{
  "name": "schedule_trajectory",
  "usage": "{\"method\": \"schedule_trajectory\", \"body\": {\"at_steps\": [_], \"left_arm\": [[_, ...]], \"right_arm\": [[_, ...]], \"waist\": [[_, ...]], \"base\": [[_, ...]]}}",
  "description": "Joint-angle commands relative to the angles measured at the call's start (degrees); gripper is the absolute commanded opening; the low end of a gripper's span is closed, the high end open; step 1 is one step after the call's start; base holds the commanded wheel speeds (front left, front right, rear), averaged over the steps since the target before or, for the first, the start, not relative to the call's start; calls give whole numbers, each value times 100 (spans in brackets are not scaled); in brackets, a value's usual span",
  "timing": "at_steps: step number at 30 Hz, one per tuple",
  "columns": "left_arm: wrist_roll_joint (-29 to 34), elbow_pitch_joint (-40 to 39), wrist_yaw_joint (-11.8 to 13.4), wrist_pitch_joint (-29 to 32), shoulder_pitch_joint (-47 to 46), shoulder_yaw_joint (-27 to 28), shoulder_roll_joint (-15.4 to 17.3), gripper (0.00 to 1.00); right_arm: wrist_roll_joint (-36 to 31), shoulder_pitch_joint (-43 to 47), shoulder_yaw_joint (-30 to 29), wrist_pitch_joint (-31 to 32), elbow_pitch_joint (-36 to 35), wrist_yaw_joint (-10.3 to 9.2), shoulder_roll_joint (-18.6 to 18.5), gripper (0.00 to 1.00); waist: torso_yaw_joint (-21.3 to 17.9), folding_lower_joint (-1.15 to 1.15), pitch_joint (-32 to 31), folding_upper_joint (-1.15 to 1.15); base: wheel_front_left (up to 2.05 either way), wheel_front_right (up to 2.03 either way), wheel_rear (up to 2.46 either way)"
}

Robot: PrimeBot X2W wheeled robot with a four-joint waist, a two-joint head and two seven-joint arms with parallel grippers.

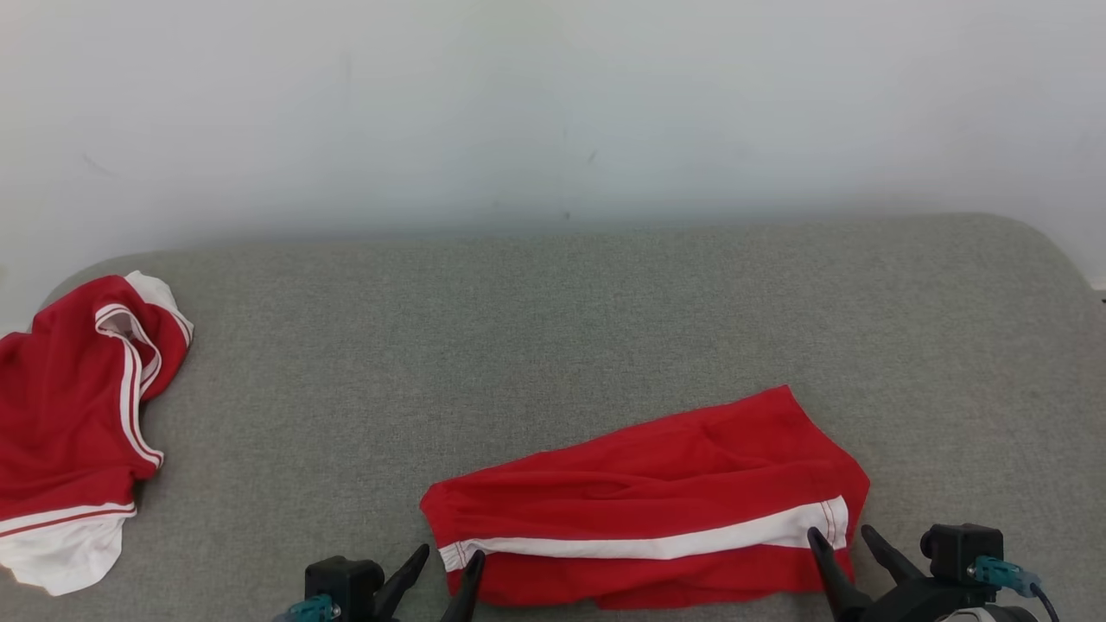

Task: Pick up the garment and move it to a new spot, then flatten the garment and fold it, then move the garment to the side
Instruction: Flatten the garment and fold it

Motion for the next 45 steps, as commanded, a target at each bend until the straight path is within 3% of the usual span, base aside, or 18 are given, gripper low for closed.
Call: {"method": "schedule_trajectory", "body": {"at_steps": [1,3,6,8,9,10,12,14,15,35,36,37,38,39,40,45], "left_arm": [[-19,-10,-27,49,-64,-23,37,100],[-61,-20,-37,98,-85,-39,49,100],[-123,-40,-50,158,-79,-64,60,79],[-162,-56,-39,183,-74,-76,65,71],[-174,-62,-42,194,-72,-82,66,63],[-189,-68,-44,195,-73,-87,66,42],[-226,-75,-42,199,-74,-98,68,32],[-261,-97,-48,182,-71,-107,63,14],[-275,-106,-51,175,-72,-116,69,0],[-297,-98,-30,131,-105,-207,116,0],[-303,-100,-24,129,-102,-206,118,0],[-307,-103,-21,127,-100,-209,119,0],[-302,-104,-18,126,-98,-211,121,0],[-299,-105,-15,123,-97,-212,123,0],[-308,-106,-14,118,-95,-211,125,0],[-382,-143,-27,35,-72,-187,115,0]], "right_arm": [[-29,51,-8,5,-19,7,26,100],[-30,39,2,18,-24,7,45,100],[-42,18,11,29,-30,7,60,100],[-47,7,15,32,-36,7,61,100],[-50,2,18,34,-39,7,59,100],[-53,-1,18,34,-41,7,56,100],[-52,-9,18,37,-44,7,51,100],[-55,-17,23,42,-45,7,52,100],[-51,-22,25,50,-47,7,53,100],[-33,-314,123,312,171,8,71,100],[-17,-319,154,315,174,8,77,98],[-1,-323,179,317,179,8,83,82],[12,-322,204,323,184,8,88,29],[37,-322,227,332,190,8,88,6],[57,-324,244,337,194,8,85,0],[240,-314,329,235,43,8,47,0]], "waist": [[-16,0,8,0],[-21,0,16,0],[-18,0,21,0],[-7,0,26,0],[-1,0,28,0],[4,0,30,0],[13,0,36,0],[17,0,42,0],[16,0,45,0],[56,0,109,0],[57,0,108,0],[58,0,108,0],[57,0,107,0],[57,0,106,0],[55,0,105,0],[40,0,81,0]], "base": [[0,0,0],[0,0,0],[0,0,0],[0,0,0],[0,0,0],[0,0,0],[0,0,0],[0,0,0],[0,0,0],[0,0,0],[0,0,0],[0,0,0],[0,0,0],[0,0,0],[0,0,0],[0,0,0]]}}
